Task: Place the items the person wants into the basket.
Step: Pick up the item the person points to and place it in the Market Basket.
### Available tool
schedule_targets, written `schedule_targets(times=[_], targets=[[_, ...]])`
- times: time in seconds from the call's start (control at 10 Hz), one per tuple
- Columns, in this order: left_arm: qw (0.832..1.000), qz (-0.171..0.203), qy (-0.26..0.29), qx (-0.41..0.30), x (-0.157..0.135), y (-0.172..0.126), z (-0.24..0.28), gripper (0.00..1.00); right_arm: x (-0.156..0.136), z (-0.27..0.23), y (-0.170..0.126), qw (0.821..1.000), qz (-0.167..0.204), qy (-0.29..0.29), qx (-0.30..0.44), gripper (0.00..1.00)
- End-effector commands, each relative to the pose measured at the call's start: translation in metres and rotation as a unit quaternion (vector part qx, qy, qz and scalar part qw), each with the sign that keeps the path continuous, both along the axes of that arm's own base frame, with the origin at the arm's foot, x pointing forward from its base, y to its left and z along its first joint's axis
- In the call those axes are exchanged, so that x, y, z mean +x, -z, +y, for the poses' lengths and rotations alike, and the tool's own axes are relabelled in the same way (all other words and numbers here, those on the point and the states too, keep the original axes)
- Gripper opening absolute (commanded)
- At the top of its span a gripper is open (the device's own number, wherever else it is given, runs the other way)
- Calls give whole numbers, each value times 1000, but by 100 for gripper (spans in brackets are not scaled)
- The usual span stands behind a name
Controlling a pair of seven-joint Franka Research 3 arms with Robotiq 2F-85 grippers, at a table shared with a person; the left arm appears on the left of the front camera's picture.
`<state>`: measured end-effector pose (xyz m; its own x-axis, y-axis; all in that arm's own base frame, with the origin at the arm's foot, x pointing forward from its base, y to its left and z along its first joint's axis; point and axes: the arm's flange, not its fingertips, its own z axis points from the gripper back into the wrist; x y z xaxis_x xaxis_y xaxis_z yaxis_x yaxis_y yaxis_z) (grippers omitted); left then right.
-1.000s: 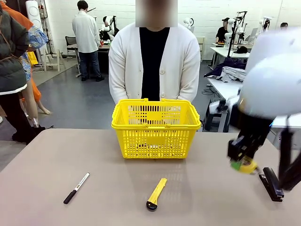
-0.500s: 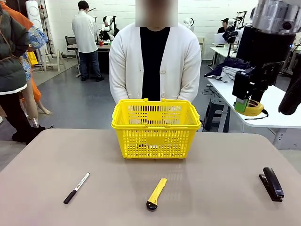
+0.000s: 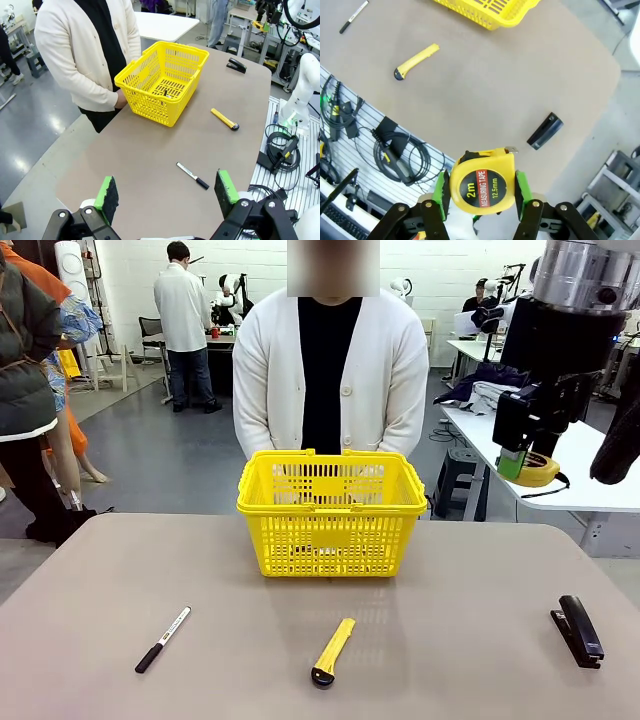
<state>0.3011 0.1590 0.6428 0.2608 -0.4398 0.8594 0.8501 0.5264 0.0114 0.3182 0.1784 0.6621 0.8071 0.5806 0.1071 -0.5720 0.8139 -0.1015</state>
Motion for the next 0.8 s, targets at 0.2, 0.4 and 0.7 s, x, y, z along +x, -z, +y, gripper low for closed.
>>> schedule_targets(times=[0.2, 0.4, 0.7], targets=[[1000, 1, 5, -2, 0, -2, 1, 100, 93, 52, -51, 991, -11, -135, -21, 63], [1000, 1, 5, -2, 0, -2, 1, 100, 153, 100, -57, 977, -7, -206, -50, 63], [1000, 1, 5, -2, 0, -2, 1, 100, 214, 156, -13, 970, -16, -243, -22, 63]])
